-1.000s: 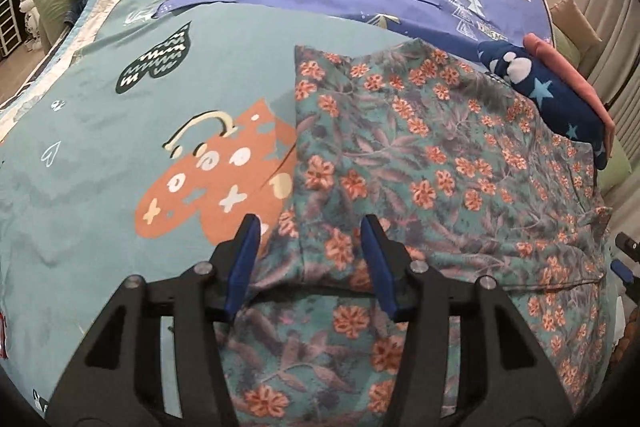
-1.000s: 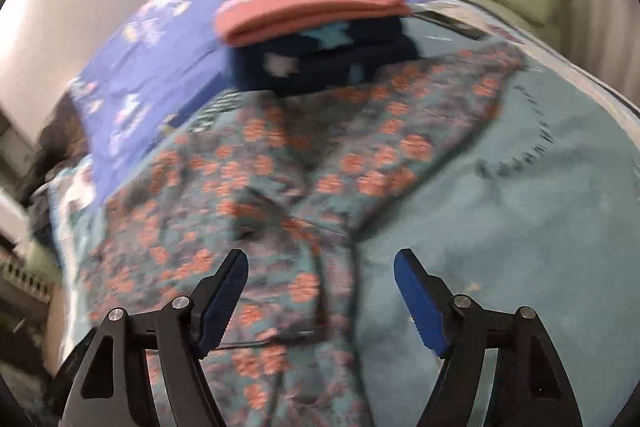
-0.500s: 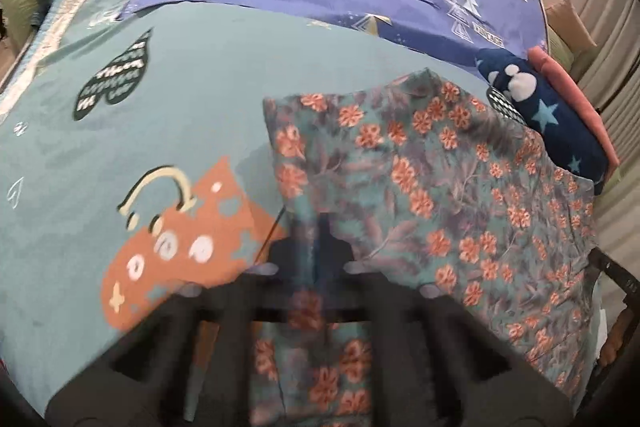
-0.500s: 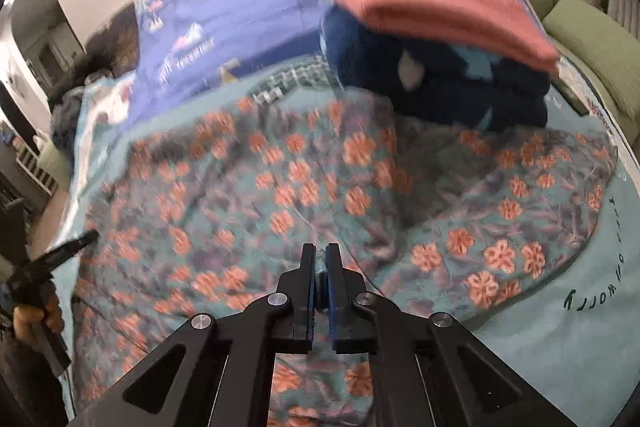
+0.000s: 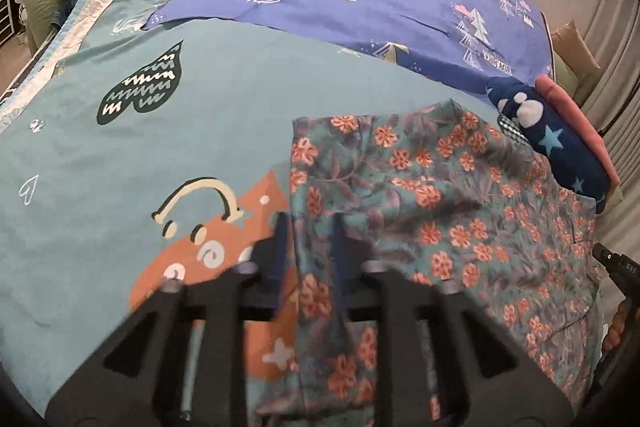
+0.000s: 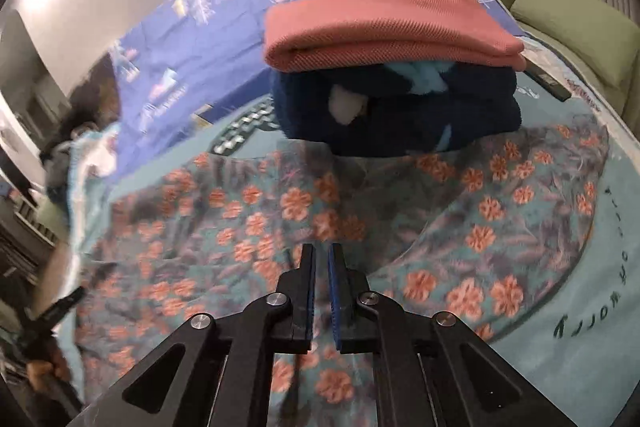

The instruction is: Fold small clothes

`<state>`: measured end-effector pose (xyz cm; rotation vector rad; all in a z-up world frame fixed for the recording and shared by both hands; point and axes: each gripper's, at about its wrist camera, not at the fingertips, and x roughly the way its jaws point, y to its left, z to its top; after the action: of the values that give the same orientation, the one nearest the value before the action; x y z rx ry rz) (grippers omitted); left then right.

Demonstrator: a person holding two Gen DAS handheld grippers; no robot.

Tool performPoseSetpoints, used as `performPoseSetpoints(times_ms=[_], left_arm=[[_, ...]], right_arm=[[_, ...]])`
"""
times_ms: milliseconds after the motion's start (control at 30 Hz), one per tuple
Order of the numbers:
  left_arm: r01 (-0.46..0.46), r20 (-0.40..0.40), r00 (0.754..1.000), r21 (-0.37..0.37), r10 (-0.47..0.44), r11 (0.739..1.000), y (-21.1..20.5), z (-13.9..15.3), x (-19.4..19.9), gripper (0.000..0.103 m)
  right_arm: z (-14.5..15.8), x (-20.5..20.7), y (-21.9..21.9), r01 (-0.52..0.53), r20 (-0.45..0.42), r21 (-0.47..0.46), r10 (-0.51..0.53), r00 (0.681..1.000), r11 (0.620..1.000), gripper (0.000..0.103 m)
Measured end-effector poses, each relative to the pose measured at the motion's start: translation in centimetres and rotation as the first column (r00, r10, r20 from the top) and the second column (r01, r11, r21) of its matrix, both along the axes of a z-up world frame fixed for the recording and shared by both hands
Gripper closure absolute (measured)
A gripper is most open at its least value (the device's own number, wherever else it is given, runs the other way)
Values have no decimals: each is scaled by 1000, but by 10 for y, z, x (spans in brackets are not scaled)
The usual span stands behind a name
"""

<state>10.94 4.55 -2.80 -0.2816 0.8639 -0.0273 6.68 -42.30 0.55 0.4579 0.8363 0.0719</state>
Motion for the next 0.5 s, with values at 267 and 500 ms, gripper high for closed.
performPoseSetpoints(times_ms=[267,500], left_arm=[[106,60,992,80,-111,991,-34,17,-29,52],[66,-17,998,107,-65,992,-40,7,-34,52]], right_arm=[[-7,-24,46,-248,-84,-12,246,966,969,84],[-7,-50,-6,-103,-82,54,107,991,993,80]])
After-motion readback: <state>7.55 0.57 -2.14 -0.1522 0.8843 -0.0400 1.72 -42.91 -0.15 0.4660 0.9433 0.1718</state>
